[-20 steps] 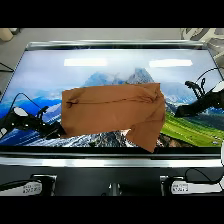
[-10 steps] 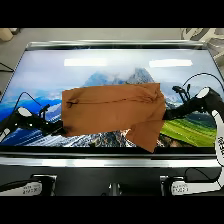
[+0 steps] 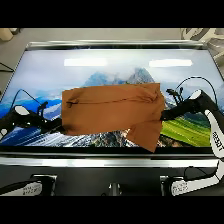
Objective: Fold the shirts.
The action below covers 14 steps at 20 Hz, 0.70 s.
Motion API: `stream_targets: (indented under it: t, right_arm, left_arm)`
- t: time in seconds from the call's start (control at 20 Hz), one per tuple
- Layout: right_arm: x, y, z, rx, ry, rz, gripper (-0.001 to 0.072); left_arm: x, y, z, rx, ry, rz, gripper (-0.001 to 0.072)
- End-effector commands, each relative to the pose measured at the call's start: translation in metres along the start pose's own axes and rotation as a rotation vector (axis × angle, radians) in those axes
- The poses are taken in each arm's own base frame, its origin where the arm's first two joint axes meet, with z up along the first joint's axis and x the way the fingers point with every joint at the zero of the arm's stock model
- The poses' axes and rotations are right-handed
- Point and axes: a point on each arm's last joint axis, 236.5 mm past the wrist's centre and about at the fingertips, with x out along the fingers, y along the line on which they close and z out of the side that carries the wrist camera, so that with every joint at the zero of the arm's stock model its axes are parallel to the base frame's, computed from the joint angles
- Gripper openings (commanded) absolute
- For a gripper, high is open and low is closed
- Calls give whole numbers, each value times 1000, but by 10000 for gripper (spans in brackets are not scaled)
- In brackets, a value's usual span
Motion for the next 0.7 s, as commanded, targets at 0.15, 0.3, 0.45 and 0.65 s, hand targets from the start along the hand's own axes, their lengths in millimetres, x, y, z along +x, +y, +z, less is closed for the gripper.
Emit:
stream_targets:
  t: [0.15,0.3,0.45,0.65]
  right_arm:
    - [-230,66,106,-403,-501,-316,15]
    - [-461,181,86,-608,-1029,-714,16]
    - [-586,280,-18,-689,-1392,-1014,16]
    - [-601,319,-82,-717,-1446,-1097,16]
  left_arm:
    - [-237,-124,88,342,-721,-17,21]
    - [-484,-240,2,603,-1420,-67,22]
    - [-604,-283,-137,712,-1871,-168,23]
    - [-600,-277,-182,708,-1873,-159,22]
